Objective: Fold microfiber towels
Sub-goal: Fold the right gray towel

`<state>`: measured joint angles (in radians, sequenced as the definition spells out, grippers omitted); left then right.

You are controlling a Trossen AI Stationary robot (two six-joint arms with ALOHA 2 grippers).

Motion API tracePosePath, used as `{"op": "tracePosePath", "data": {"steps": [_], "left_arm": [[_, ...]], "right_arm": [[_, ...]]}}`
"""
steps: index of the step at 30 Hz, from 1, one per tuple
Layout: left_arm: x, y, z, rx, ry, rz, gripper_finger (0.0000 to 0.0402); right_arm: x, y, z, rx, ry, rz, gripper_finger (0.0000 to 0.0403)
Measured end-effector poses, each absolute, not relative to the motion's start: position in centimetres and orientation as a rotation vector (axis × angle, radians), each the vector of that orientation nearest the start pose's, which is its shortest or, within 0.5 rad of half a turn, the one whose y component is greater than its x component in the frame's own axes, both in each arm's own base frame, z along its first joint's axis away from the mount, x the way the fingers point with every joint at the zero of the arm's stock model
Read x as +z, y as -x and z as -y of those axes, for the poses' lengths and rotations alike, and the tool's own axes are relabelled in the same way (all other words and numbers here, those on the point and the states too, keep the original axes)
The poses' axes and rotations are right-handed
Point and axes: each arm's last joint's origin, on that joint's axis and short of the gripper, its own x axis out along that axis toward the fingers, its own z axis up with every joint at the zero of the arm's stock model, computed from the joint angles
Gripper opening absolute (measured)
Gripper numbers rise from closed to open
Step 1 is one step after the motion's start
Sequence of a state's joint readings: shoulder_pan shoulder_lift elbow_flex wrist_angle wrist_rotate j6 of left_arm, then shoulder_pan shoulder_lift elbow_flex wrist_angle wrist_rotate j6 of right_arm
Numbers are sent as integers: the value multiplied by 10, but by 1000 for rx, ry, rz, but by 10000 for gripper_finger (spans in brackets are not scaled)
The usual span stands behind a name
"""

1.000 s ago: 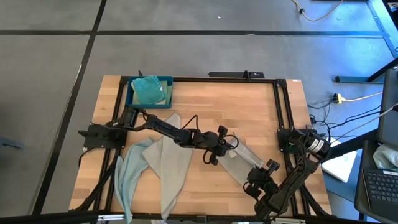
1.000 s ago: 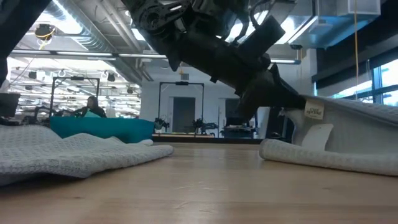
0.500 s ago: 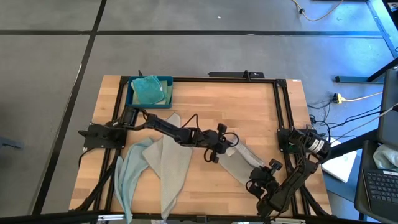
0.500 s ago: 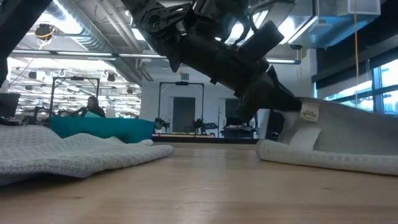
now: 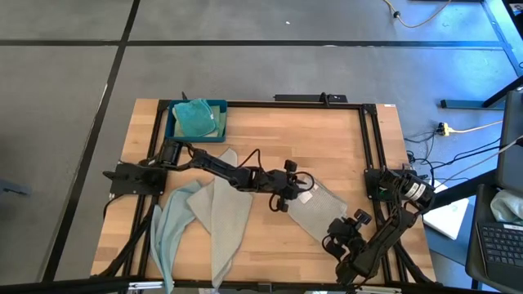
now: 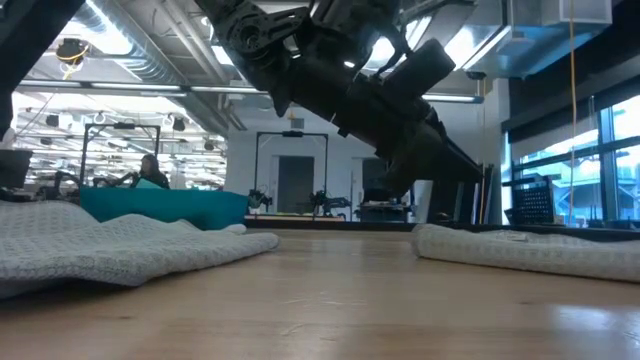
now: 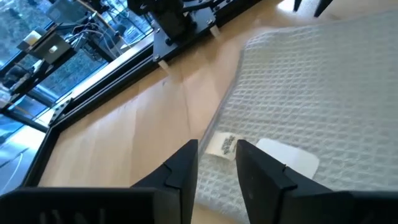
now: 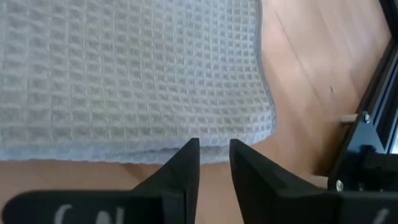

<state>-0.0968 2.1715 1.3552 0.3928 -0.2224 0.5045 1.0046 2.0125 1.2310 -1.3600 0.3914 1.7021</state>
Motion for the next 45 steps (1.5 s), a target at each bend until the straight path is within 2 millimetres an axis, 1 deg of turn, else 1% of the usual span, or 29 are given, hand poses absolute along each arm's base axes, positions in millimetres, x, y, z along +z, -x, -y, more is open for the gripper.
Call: {"op": "tracePosePath", "data": {"steps": [4,8,11,13,15,18,21,25,27,29,32,35,40,42,45], "left_arm": [[143,-465,46,2,-569,-455,101],[140,-461,65,-50,-580,-486,102],[138,-457,83,-95,-595,-500,103],[139,-454,94,-120,-608,-497,102],[140,-450,105,-125,-641,-518,101],[146,-443,116,-98,-686,-540,103],[149,-437,125,-66,-707,-579,103],[146,-430,139,-38,-731,-606,100],[145,-426,145,-29,-750,-626,100],[142,-422,150,-3,-767,-655,99],[143,-417,155,45,-801,-682,99],[144,-414,157,66,-795,-692,99],[146,-410,156,89,-781,-725,99],[145,-408,155,94,-772,-751,99],[145,-407,154,103,-751,-761,99]], "right_arm": [[132,-169,-247,-907,40,-1249,91],[138,-172,-253,-891,8,-1252,91],[147,-177,-260,-850,6,-1205,91],[154,-179,-269,-755,50,-1174,91],[160,-179,-282,-620,102,-1150,91],[165,-177,-296,-461,193,-1146,93],[164,-175,-302,-385,221,-1145,103],[159,-178,-305,-307,257,-1116,141],[155,-183,-304,-285,268,-1079,171],[148,-188,-300,-290,263,-1066,203],[136,-193,-285,-341,265,-1078,246],[123,-197,-272,-367,247,-1125,268],[113,-199,-263,-362,188,-1145,269],[112,-199,-263,-366,189,-1138,257],[112,-200,-264,-384,170,-1134,220]]}}
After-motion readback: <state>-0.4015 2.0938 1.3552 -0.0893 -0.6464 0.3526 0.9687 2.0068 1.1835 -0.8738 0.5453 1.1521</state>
